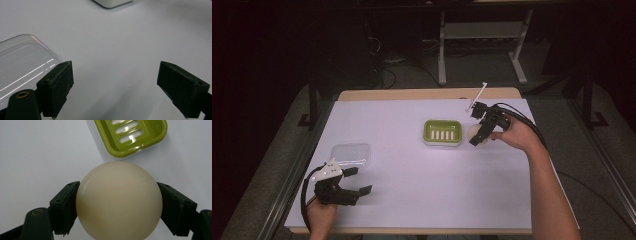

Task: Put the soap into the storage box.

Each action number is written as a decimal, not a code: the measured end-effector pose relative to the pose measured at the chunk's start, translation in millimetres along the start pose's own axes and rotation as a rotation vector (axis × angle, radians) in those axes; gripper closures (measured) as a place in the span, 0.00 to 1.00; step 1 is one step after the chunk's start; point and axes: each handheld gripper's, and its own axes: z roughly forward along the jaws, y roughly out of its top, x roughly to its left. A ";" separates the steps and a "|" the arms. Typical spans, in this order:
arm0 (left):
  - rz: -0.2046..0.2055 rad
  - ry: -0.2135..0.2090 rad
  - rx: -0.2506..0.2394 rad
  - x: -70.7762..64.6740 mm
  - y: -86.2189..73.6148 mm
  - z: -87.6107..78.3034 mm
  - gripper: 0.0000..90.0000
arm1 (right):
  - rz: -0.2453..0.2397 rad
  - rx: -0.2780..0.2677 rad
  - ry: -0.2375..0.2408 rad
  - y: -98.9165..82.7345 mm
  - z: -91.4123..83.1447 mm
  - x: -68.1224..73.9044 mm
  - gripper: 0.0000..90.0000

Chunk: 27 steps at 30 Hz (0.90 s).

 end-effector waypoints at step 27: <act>-0.014 -0.004 -0.009 -0.2 -0.7 -1.0 0.15 | -0.052 -0.012 0.009 44.6 -3.3 -0.3 0.25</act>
